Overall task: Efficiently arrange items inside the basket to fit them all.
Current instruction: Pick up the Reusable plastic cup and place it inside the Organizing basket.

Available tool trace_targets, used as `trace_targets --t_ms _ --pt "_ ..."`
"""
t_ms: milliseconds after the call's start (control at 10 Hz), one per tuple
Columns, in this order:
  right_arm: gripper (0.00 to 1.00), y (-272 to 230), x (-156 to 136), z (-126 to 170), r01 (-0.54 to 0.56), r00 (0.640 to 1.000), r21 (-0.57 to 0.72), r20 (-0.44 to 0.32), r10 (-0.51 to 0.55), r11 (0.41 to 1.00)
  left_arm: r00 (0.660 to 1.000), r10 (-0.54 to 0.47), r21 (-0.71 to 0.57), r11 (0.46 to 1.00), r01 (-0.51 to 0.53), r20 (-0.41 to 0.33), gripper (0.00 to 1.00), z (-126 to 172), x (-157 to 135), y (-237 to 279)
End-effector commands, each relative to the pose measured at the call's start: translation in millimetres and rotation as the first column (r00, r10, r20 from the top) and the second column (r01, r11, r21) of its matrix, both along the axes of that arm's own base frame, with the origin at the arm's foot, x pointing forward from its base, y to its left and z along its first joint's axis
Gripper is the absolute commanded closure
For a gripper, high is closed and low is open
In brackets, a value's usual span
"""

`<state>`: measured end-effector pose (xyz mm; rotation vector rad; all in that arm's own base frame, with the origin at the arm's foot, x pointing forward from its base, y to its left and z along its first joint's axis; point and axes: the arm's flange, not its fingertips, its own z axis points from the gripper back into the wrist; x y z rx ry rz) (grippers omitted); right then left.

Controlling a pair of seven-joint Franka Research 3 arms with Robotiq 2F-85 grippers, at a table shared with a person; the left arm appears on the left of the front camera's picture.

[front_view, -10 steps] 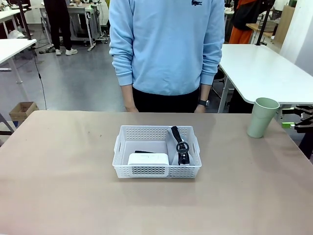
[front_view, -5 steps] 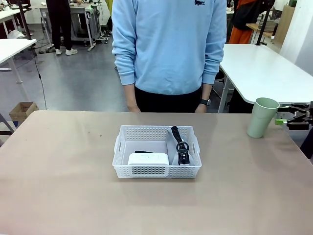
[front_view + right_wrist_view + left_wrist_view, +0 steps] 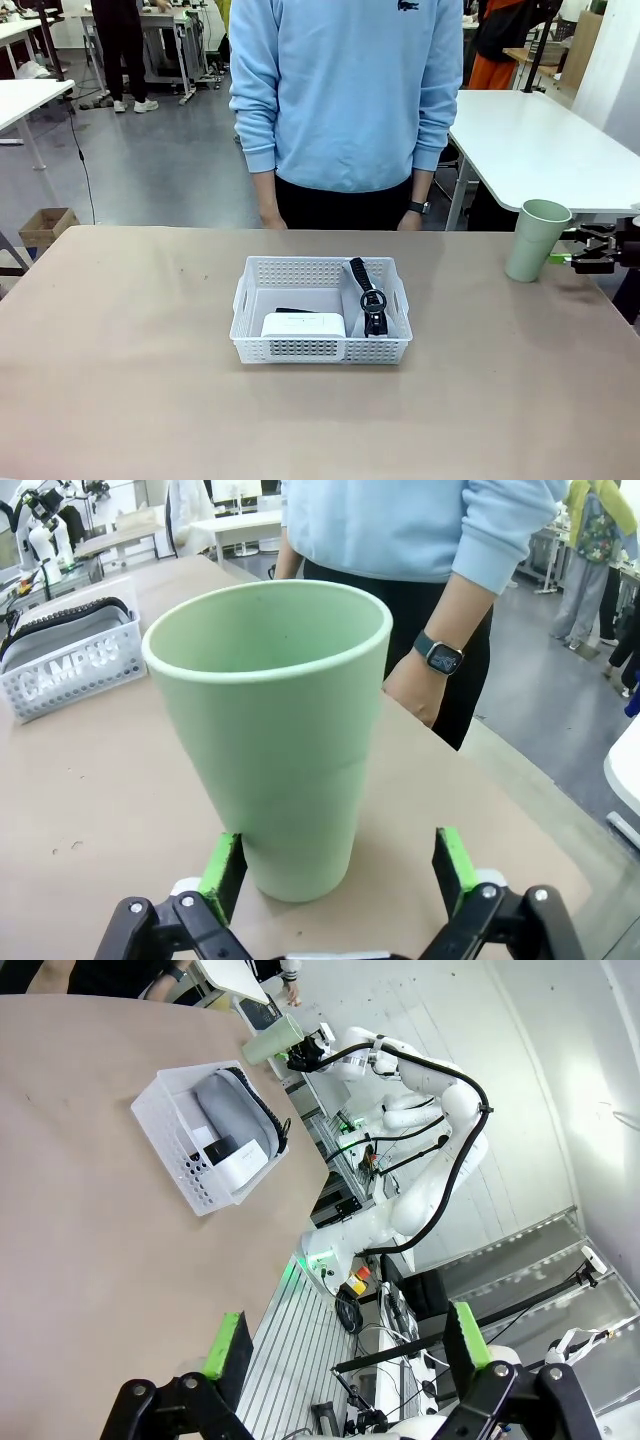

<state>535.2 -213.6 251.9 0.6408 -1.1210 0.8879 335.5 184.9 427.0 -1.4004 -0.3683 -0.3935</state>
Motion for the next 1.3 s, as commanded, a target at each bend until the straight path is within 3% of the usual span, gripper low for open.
trace_targets --t_ms 0,900,1200 --pt "0.00 4.2 10.3 3.6 -0.031 0.998 -0.019 -0.050 0.030 0.999 1.000 -0.002 0.011 1.000 0.002 -0.002 0.00 2.4 -2.8 0.7" --pt "0.00 41.0 32.2 -20.5 -0.188 0.973 0.061 -0.121 0.194 0.980 1.000 -0.002 0.011 1.000 0.002 -0.002 0.00 2.4 -2.8 0.7" --pt "0.00 43.8 32.1 -18.9 -0.188 0.974 0.152 -0.095 0.203 0.970 1.000 -0.002 0.011 1.000 0.002 -0.002 0.00 2.4 -2.8 0.7"
